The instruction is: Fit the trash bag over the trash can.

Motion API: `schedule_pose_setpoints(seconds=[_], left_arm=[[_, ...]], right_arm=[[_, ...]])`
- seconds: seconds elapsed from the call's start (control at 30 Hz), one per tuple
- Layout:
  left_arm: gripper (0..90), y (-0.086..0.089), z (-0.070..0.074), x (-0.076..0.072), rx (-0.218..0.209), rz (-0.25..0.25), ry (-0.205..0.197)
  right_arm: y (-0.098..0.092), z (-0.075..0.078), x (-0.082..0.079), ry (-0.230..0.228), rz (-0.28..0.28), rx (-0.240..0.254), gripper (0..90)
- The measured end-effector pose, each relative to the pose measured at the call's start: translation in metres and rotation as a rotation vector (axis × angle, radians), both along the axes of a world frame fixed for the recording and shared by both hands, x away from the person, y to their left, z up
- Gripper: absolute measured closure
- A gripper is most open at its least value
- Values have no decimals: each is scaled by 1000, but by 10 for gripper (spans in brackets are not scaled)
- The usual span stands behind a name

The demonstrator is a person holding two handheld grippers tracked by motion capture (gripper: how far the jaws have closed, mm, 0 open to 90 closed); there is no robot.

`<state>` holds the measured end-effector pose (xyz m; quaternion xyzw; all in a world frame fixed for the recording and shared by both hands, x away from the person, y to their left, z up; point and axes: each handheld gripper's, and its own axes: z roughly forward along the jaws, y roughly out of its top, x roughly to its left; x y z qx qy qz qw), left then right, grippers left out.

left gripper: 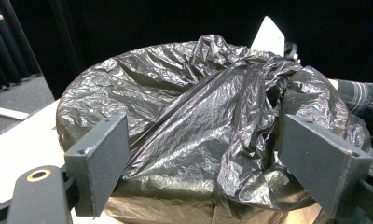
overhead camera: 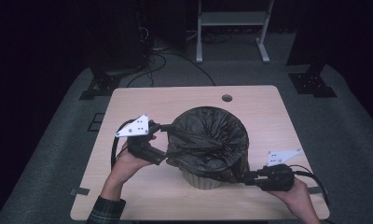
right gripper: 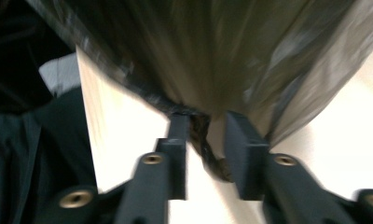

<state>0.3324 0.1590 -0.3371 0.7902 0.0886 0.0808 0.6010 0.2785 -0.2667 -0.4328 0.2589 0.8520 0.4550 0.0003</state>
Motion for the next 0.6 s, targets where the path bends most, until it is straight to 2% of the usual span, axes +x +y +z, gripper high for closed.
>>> schedule_pose_setpoints(seconds=[0.17, 0.37, 0.5, 0.6], left_arm=[[151, -1, 0, 0, -2, -4, 0], [151, 0, 0, 0, -2, 0, -3], [151, 1, 4, 0, -1, 15, -22], [151, -3, 12, -1, -2, -1, -39]], right_arm=[[-14, 26, -1, -62, -39, 79, 582], [-26, 67, 4, -162, -89, 158, 535], [-22, 88, 13, -215, -97, 200, 522], [-15, 97, 18, -232, -83, 201, 517]])
